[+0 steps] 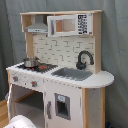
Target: Play with the kitchen
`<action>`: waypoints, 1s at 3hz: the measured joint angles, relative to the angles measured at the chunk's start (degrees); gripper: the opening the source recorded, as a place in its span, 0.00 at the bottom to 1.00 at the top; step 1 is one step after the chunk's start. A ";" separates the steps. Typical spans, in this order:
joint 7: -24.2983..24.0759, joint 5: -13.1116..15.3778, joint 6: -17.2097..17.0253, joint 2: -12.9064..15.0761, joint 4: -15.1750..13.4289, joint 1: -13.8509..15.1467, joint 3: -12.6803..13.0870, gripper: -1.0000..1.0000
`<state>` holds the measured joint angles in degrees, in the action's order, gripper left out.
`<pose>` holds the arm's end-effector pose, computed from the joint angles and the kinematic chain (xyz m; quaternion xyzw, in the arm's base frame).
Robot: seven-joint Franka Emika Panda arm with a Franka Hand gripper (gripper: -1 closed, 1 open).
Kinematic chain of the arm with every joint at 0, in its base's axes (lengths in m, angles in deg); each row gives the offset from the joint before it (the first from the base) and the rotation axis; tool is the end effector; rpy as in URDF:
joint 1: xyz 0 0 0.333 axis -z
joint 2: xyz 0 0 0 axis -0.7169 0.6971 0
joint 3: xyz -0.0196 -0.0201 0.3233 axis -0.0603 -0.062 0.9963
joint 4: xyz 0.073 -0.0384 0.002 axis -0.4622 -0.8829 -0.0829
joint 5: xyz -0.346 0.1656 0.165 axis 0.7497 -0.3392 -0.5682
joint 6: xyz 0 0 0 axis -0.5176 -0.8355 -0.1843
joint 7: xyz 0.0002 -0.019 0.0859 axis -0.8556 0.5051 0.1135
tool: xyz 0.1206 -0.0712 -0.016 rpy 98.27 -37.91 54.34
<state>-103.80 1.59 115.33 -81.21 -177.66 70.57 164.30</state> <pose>0.1935 0.5712 0.3305 0.6313 0.3006 0.6207 0.3546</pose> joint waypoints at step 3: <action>16.09 2.90 -5.43 0.79 -1.70 -4.66 -7.92 1.00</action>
<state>-87.71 4.48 109.89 -80.42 -179.36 65.90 156.38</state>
